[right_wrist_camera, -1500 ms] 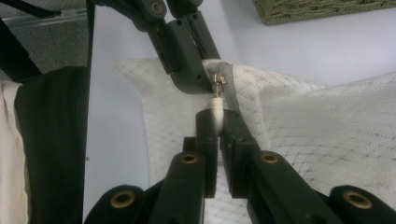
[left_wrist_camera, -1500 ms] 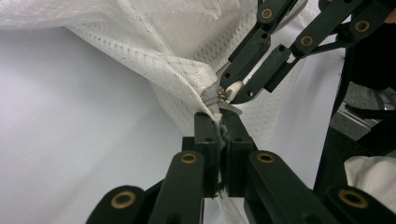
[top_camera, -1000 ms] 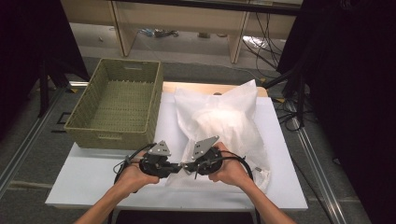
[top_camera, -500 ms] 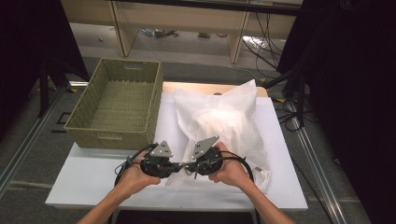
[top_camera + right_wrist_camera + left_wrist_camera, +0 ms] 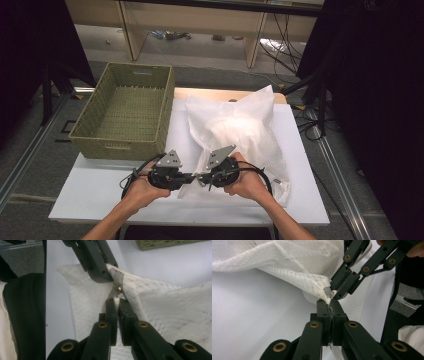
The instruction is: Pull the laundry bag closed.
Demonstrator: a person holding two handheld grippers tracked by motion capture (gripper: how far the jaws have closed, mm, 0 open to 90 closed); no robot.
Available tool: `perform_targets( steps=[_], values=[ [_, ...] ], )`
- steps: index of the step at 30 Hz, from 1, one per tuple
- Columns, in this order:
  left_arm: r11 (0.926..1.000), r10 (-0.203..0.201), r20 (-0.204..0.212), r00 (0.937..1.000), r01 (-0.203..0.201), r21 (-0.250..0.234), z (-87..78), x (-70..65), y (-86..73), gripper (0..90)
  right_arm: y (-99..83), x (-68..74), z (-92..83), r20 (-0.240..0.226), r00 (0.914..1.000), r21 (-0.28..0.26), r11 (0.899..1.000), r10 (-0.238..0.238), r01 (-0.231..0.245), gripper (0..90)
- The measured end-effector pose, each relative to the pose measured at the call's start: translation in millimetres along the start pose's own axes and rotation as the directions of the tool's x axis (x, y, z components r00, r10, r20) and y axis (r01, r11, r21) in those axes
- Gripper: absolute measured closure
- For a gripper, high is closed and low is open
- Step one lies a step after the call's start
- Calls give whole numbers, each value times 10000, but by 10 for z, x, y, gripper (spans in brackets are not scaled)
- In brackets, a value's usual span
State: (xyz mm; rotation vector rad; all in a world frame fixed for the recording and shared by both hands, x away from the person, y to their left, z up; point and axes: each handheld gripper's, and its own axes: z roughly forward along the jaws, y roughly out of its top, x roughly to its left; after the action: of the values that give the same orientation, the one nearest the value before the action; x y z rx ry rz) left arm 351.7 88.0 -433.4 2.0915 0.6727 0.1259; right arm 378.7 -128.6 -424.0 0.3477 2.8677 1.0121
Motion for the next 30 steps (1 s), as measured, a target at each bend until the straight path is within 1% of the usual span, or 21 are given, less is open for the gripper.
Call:
perform_targets(
  steps=[1, 3, 4, 6, 7, 8, 9, 12, 15, 16, 17, 18, 19, 21, 22, 24, 25, 26, 28, 29, 30],
  values=[
    [10000, -16, 6, 10000, 16, -81, -7, -7, -4, 879, -1, 5, -3, -91, 9999, 41, 9999, 95, -95, 882],
    [9999, 92, -53, 9999, -93, -54, -10, -15, -11, 877, 2, -21, 6, -108, 9998, -90, 9998, -172, 171, 881],
    [9998, 208, -24, 9998, -208, -60, -7, -5, -17, 877, 2, -6, 3, -56, 10000, 109, 9999, -12, 13, 882],
    [9999, -4, 122, 9999, 6, -135, 0, 1, -22, 871, -4, 7, 8, -10, 10000, 137, 9999, -49, 49, 882],
    [9999, -14, 8, 10000, 14, -119, -7, -1, -15, 871, -3, -5, 11, -13, 9998, 117, 9998, -174, 174, 881],
    [9999, 86, -65, 9999, -87, -97, -12, -6, -5, 874, 0, -19, 13, 1, 9998, 42, 9997, -221, 221, 881],
    [9998, 206, -76, 9998, -207, -28, -11, -24, 9, 880, -6, -18, 3, -2, 9999, 48, 9999, 107, -107, 882],
    [9986, 523, -301, 9982, -520, 123, -23, -51, 36, 882, -16, -33, 9, -27, 9998, 44, 9998, 173, -173, 882],
    [9997, -85, -161, 9998, 81, -218, -41, 5, -4, 882, -52, -48, 33, 25, 9998, 101, 9998, 181, -181, 882],
    [9995, -118, -82, 9999, 115, -295, -45, 21, -14, 882, -57, -54, 30, 47, 9998, 153, 9997, 177, -177, 882],
    [9994, -202, -206, 9996, 196, -279, -57, 17, -18, 882, -57, -68, 32, 52, 10000, 118, 9999, 33, -34, 882],
    [9996, -130, -229, 9997, 124, -270, -65, 20, -15, 882, -59, -74, 28, 74, 10000, 64, 10000, 47, -48, 882],
    [9995, -107, -230, 9997, 100, -307, -69, 15, -9, 882, -63, -64, 15, 89, 9995, 164, 9994, 295, -297, 882],
    [9993, 73, -292, 9995, -83, -356, -72, -6, 20, 876, -61, -59, -1, 155, 9995, 94, 9996, 259, -261, 882],
    [9994, 88, -43, 10000, -90, -321, -66, -6, 27, 852, -58, -47, -2, 108, 9999, 56, 9999, 102, -102, 882],
    [9994, 268, -146, 9995, -271, -191, -57, -24, 20, 852, -58, -31, -4, 222, 9996, 16, 9999, 163, -164, 881],
    [9992, 325, -55, 9995, -326, -210, -49, -16, 16, 861, -55, -40, -1, 285, 9994, -120, 9997, 208, -205, 880],
    [9997, 146, -57, 9999, -148, -215, -50, -17, 12, 863, -54, -40, 0, 261, 9989, -159, 9991, 401, -397, 879],
    [9995, 157, -51, 9999, -158, -267, -56, -9, 12, 866, -53, -58, 5, 275, 9992, -221, 9993, 297, -291, 871],
    [9993, 333, -78, 9994, -334, -165, -65, -6, 17, 868, -48, -70, 8, 296, 9995, -323, 9995, 72, -63, 860],
    [9993, 333, -78, 9994, -334, -165, -65, -6, 17, 869, -44, -70, 7, 164, 9998, -471, 9988, 148, -140, 849]
  ],
)
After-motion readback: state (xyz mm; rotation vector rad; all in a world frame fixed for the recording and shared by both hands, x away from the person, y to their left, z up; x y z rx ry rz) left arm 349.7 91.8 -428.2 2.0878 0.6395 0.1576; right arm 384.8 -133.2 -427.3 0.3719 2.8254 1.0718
